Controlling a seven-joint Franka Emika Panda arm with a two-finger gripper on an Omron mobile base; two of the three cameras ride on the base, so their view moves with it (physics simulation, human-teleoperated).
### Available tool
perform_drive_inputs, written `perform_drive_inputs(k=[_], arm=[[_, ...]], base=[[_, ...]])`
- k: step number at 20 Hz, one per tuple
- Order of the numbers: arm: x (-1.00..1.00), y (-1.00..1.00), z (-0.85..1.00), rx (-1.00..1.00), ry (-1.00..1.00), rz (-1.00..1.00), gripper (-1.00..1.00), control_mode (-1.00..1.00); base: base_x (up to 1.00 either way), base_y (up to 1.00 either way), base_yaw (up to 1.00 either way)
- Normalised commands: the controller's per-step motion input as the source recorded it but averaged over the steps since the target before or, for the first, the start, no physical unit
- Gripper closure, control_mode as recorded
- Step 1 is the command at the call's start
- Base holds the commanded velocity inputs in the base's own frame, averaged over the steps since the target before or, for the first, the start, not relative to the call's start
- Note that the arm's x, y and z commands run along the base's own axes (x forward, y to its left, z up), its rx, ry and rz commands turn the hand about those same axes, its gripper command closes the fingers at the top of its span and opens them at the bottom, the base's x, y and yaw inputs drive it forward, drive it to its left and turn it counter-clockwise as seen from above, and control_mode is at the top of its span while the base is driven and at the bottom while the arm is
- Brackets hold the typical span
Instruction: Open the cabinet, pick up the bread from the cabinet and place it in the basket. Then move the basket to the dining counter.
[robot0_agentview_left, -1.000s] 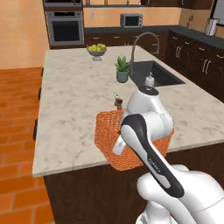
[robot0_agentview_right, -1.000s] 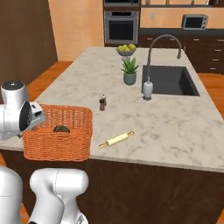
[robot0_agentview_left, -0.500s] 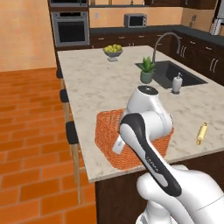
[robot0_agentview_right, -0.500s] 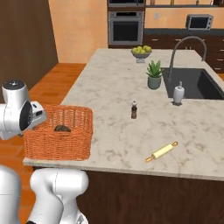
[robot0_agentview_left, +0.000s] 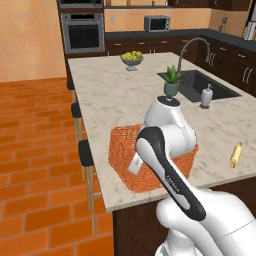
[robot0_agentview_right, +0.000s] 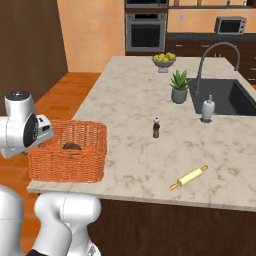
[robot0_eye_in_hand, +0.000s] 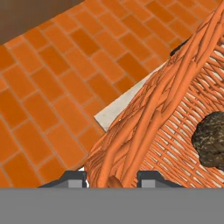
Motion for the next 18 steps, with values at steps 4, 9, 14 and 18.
perform_drive_inputs(k=[4, 9, 14, 18], arm=[[0.94, -0.30, -0.08, 0.00, 0.00, 0.13, 1.00, -1.00], [1.00, -0.45, -0.08, 0.00, 0.00, 0.23, 1.00, -1.00], [1.00, -0.08, 0.00, 0.00, 0.01, 0.08, 1.00, -1.00], [1.00, -0.01, -0.08, 0.00, 0.02, 0.00, 1.00, -1.00]], base=[[0.00, 0.00, 0.00], [0.00, 0.00, 0.00], [0.00, 0.00, 0.00], [0.00, 0.00, 0.00]])
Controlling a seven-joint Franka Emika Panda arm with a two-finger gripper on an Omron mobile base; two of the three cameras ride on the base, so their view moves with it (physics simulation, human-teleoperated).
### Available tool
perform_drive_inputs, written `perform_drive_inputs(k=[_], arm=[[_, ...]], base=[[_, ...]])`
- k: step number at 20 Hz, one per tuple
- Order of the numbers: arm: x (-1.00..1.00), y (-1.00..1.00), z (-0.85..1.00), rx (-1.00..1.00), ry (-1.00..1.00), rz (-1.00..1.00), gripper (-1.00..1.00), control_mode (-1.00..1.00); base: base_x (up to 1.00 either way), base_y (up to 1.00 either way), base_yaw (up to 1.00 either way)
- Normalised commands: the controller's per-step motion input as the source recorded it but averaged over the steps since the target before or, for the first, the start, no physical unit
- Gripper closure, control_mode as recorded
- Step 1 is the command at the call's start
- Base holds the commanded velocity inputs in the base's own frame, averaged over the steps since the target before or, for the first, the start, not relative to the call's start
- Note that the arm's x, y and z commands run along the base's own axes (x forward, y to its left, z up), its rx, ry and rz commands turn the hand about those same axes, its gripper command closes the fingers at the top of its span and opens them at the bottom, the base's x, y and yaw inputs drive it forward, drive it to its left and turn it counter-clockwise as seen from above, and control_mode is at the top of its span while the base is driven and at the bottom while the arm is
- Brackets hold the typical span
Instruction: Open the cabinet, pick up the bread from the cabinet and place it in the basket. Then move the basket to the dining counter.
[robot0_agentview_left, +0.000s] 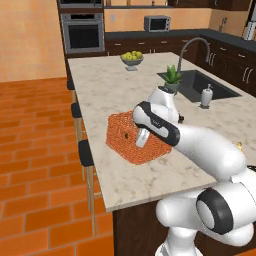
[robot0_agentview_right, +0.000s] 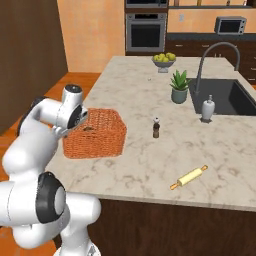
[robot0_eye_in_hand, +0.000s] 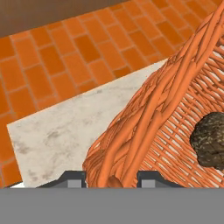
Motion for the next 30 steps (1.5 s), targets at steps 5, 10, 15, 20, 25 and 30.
perform_drive_inputs(k=[5, 10, 15, 20, 25, 30], arm=[[0.86, 0.00, -0.14, -0.02, 0.00, 0.00, 1.00, -1.00], [0.60, -0.04, -0.45, -0.11, 0.00, 0.00, 1.00, -1.00], [0.27, 0.00, -0.74, -0.09, -0.11, 0.00, 1.00, -1.00], [0.68, -0.03, -0.42, 0.00, -0.01, 0.00, 1.00, -1.00], [0.73, -0.01, -0.50, 0.00, 0.06, -0.01, 1.00, -1.00], [0.12, -0.02, -0.84, 0.00, 0.06, -0.02, 1.00, -1.00]], base=[[0.00, 0.00, 0.00], [0.00, 0.00, 0.00], [0.00, 0.00, 0.00], [0.00, 0.00, 0.00], [0.00, 0.00, 0.00], [0.00, 0.00, 0.00]])
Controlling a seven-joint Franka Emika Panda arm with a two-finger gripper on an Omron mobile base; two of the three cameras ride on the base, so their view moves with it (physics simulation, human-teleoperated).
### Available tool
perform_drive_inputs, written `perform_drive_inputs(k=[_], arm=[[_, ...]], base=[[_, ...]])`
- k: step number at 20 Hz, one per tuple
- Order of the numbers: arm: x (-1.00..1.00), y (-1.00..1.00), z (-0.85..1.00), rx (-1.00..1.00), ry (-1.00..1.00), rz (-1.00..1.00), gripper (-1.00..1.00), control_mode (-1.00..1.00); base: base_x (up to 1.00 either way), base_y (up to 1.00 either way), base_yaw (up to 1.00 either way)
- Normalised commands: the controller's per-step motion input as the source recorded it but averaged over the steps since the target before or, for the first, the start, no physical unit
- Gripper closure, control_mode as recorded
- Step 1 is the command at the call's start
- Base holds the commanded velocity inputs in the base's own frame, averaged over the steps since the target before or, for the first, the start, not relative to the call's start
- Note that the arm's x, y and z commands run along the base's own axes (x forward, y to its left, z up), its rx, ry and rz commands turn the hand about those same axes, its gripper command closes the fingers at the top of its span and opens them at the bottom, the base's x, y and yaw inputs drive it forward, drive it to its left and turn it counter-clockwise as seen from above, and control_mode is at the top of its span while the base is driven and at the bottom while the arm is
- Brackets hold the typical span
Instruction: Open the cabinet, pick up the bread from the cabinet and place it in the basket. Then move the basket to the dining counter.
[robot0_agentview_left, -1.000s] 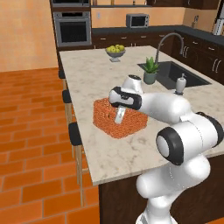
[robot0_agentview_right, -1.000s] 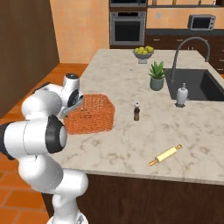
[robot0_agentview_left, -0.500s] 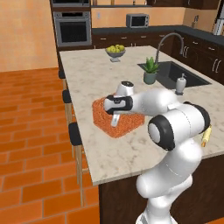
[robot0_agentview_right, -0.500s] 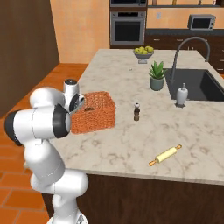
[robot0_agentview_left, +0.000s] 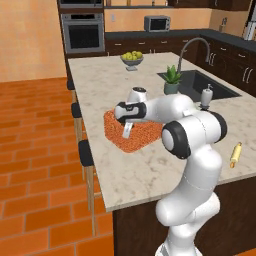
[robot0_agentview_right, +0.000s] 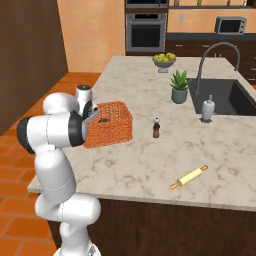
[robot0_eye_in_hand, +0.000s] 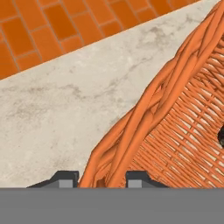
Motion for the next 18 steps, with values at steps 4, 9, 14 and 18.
perform_drive_inputs(k=[4, 9, 14, 18], arm=[[0.04, -0.21, -0.63, 0.00, 0.03, -0.01, -1.00, -1.00], [-0.12, -0.08, 0.09, 0.00, 0.00, -0.11, -1.00, -1.00], [-0.46, -0.10, 0.47, 0.00, -0.02, -0.13, -1.00, -1.00], [-1.00, -0.29, 0.37, 0.00, -0.12, -0.09, -1.00, -1.00]], base=[[0.00, 0.00, 0.00], [0.00, 0.00, 0.00], [0.00, 0.00, 0.00], [0.00, 0.00, 0.00]])
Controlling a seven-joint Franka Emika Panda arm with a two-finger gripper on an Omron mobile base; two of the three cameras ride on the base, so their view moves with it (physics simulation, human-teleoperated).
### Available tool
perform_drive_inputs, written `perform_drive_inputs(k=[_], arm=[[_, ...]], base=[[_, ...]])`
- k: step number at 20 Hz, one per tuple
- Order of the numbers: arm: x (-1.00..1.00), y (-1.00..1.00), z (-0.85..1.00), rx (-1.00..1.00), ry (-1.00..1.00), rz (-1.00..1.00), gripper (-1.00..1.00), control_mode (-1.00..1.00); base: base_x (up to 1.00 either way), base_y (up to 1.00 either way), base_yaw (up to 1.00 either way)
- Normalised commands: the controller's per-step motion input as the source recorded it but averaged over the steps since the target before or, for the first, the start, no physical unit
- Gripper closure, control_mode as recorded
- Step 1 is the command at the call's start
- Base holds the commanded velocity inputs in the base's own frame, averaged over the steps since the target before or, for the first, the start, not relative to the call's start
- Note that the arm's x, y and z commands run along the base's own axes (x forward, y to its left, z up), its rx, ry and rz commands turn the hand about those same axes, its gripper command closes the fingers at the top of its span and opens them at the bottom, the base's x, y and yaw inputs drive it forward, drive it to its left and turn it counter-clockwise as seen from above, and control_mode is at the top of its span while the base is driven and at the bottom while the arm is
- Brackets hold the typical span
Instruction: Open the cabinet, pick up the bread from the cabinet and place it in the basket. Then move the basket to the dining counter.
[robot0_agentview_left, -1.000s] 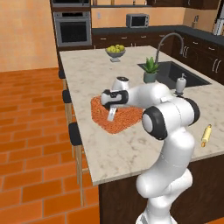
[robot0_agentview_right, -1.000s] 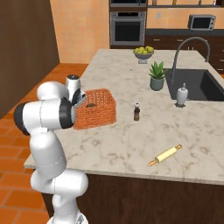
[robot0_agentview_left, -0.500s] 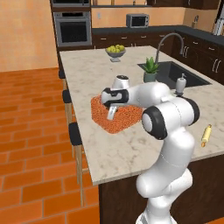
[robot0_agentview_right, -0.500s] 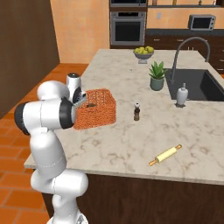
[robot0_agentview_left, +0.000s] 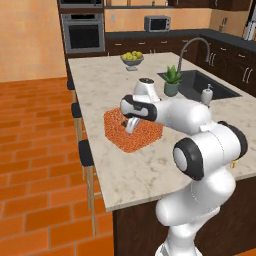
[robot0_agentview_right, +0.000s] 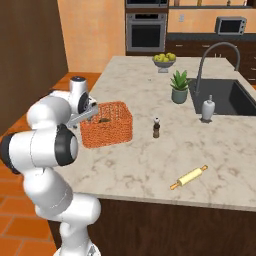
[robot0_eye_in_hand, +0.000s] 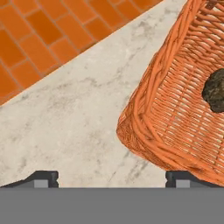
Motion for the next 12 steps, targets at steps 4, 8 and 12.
perform_drive_inputs(k=[4, 8, 12], arm=[[-1.00, -0.74, 0.20, 0.02, -0.08, -0.15, -1.00, -1.00], [-1.00, -0.83, 0.26, 0.05, 0.00, -0.25, -1.00, -1.00], [-1.00, -0.73, 0.31, 0.02, 0.00, -0.31, -1.00, -1.00]], base=[[0.00, 0.00, 0.00], [0.00, 0.00, 0.00], [0.00, 0.00, 0.00]])
